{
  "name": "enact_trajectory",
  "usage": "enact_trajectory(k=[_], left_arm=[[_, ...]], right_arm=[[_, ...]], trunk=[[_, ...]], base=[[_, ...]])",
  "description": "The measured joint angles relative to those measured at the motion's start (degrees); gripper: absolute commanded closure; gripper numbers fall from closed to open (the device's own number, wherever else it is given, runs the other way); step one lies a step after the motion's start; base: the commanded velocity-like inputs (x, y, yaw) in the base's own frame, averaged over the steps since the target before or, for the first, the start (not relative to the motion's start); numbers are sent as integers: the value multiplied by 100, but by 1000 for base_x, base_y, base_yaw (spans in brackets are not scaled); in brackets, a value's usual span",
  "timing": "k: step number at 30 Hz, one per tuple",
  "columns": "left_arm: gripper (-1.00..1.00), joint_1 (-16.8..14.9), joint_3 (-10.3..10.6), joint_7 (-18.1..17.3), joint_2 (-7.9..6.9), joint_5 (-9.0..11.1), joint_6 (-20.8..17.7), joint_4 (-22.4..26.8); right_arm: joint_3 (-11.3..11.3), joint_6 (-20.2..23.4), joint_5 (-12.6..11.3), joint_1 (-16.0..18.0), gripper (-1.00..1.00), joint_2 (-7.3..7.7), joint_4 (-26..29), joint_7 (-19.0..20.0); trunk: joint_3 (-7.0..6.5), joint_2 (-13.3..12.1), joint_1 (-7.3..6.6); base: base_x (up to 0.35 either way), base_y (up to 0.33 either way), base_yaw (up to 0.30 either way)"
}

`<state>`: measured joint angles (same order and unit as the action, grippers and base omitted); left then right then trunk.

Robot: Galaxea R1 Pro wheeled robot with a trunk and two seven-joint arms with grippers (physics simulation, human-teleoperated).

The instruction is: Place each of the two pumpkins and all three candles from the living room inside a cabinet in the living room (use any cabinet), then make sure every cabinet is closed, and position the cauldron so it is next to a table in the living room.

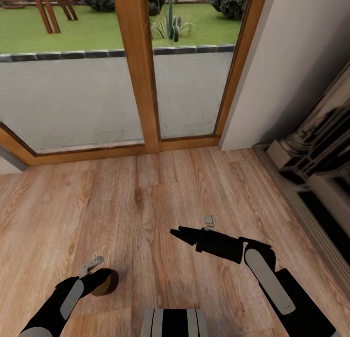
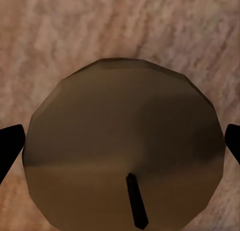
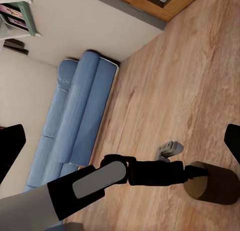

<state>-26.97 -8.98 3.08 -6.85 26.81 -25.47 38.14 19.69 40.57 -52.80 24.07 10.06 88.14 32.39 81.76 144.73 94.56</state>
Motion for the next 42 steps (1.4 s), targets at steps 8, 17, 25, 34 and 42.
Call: enact_trajectory(k=[8,17,25,34,42], left_arm=[[100,3,-1,1,0,-6,-1,9],[100,4,3,-1,-1,-2,14,5],[100,5,3,0,0,0,13,6],[100,5,-1,2,-1,-36,15,-87],[100,7,-4,5,-1,-81,14,-91]], right_arm=[[0,1,0,-1,-100,0,0,0],[-1,2,0,-2,-100,1,0,0],[-2,2,0,-2,-100,0,0,0],[-2,4,1,-1,-100,2,0,0],[1,2,-2,-2,-100,1,8,0]], trunk=[[0,0,0],[0,0,0],[0,0,0],[-44,-3,-5],[-132,-8,-15]], base=[[0,0,0],[0,0,0],[0,0,0],[0,0,0],[0,0,0]])
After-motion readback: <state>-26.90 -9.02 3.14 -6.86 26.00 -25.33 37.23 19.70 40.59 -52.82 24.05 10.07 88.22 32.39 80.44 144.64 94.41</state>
